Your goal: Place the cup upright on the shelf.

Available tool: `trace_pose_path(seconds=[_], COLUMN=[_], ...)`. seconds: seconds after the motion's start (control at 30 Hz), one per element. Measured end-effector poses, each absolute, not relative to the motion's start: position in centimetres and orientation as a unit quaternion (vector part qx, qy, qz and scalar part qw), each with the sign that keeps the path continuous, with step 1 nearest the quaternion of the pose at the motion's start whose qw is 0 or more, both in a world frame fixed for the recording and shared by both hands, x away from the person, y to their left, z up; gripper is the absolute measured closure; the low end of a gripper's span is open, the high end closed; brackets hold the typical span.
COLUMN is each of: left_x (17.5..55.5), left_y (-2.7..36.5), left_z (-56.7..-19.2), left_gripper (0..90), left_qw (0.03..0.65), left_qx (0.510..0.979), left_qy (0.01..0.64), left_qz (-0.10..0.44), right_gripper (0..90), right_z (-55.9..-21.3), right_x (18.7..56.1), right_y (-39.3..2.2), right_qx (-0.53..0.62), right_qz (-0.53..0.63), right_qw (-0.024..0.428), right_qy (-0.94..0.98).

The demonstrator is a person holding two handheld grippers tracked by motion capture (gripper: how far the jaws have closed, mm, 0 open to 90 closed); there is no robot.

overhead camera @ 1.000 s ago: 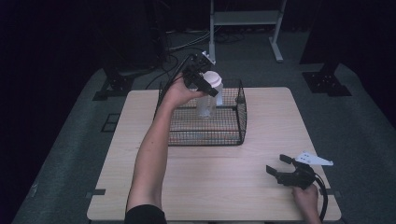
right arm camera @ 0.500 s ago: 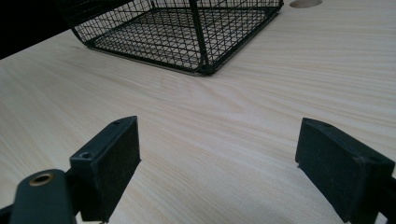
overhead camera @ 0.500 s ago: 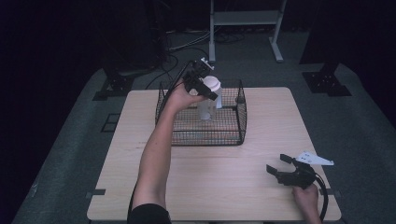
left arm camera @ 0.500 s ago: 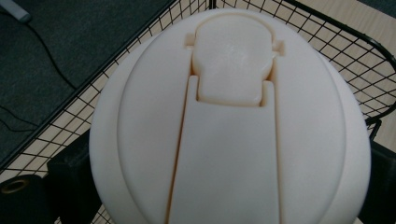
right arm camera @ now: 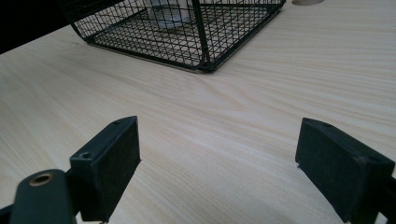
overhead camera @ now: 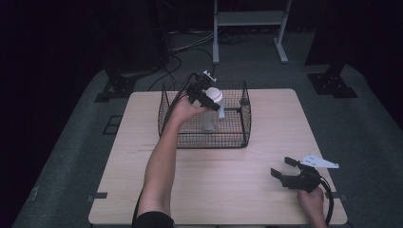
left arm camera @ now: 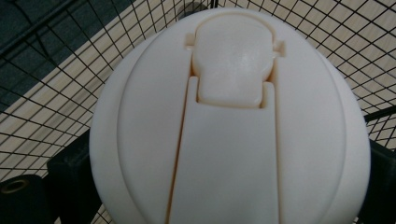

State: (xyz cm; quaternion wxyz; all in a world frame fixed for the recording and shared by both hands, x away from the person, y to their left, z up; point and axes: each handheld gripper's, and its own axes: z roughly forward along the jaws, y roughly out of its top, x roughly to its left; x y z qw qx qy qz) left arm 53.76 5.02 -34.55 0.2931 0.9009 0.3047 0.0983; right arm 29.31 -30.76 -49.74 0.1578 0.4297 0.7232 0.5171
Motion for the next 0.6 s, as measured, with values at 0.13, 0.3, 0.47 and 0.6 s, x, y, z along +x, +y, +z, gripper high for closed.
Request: trace_pose_path(seconds=[0.13, 0.3, 0.47, 0.6], left_x=[53.6, 53.1, 52.7, 52.7], left_y=[5.3, 5.4, 5.3, 5.1], left_z=[-35.0, -35.1, -35.2, -35.2], left_gripper=[5.0, 5.0, 4.8, 4.7], left_qw=[0.306, 0.307, 0.305, 0.304], left_qx=[0.895, 0.897, 0.898, 0.899], left_qy=[0.308, 0.301, 0.295, 0.292], left_qz=[0.101, 0.107, 0.113, 0.117], right_gripper=[12.9, 12.9, 12.9, 12.9], right_z=[-49.7, -49.7, -49.7, -49.8], right_x=[29.3, 29.3, 29.3, 29.3], right_y=[-30.7, -30.7, -30.6, -30.6], right_qx=[0.430, 0.430, 0.431, 0.429], right_qz=[0.515, 0.514, 0.512, 0.511], right_qw=[0.157, 0.158, 0.157, 0.159], right_qy=[0.724, 0.725, 0.726, 0.727])
